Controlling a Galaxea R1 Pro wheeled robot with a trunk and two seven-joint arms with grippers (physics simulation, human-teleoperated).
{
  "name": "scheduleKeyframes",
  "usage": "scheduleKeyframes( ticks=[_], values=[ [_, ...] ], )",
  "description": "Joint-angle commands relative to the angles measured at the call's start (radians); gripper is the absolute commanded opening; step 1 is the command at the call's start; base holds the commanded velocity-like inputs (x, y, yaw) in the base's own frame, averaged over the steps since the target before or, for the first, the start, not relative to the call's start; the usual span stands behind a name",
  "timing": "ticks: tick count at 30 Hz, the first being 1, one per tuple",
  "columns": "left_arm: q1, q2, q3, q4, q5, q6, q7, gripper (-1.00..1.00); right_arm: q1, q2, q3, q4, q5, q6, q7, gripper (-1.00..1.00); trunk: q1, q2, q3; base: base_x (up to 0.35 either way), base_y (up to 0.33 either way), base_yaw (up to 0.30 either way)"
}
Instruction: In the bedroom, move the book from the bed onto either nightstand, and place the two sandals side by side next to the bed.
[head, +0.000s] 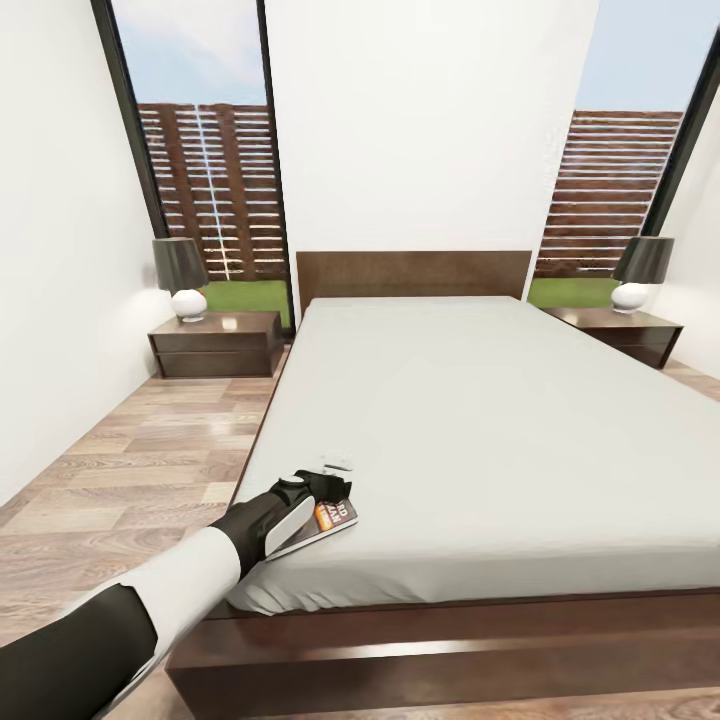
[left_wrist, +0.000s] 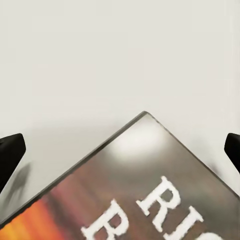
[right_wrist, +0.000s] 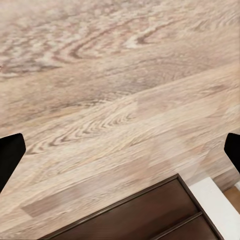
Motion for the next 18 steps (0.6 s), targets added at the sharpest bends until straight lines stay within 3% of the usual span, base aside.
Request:
scheduleKeyframes(
  ticks=[1,18],
  values=[
    [0.000,0.001,-0.008,0.006,0.016,0.002,0.010,1.00,0.000,0.000,-0.007,0.002,0.001,-0.008,-0.001,1.00,0.000,0.000,-0.001,0.000,0.033,0.000],
    [0.000,0.001,-0.009,0.005,0.016,0.000,0.010,1.00,0.000,0.000,-0.007,0.002,0.001,-0.008,-0.001,1.00,0.000,0.000,-0.001,0.000,0.073,0.000]
  ],
)
